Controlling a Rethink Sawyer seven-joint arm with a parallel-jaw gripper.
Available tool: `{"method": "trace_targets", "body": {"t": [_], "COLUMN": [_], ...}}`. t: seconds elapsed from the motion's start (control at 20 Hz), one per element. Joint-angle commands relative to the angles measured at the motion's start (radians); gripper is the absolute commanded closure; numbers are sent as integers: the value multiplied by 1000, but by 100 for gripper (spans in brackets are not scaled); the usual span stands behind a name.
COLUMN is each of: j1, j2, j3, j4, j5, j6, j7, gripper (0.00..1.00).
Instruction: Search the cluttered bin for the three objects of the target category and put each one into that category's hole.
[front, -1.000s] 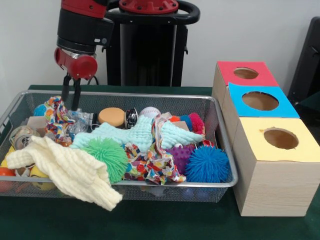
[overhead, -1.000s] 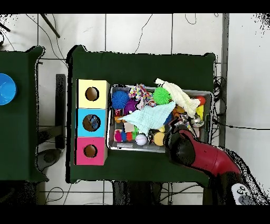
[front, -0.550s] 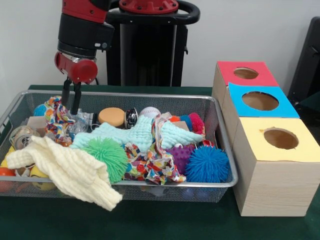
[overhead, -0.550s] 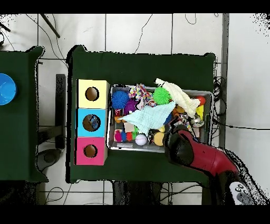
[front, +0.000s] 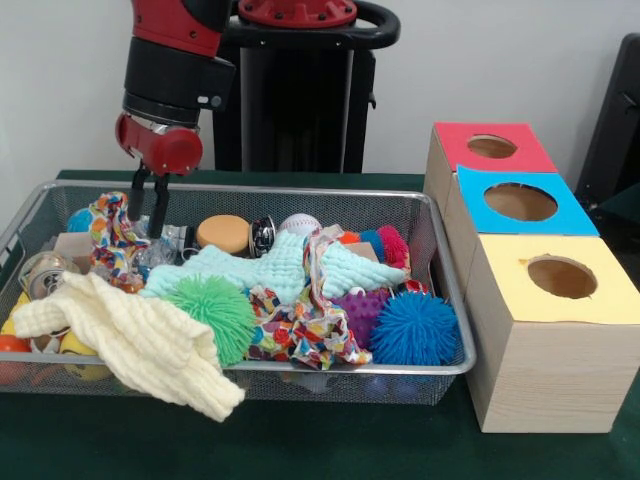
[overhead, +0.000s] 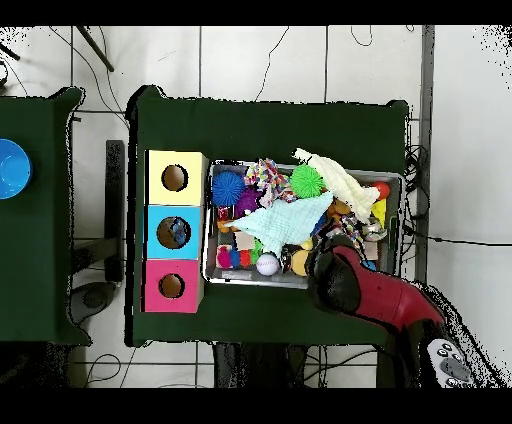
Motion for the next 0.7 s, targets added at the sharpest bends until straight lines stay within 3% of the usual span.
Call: {"method": "trace_targets", "body": {"t": [0.05,0.7], "j1": [13,21], "j2": [52,94], "j3": [16,13], "j4": [54,63], "j5": [-6,10], "j6": [-105,-194], "j7": [116,138], "gripper": [0,0]}}
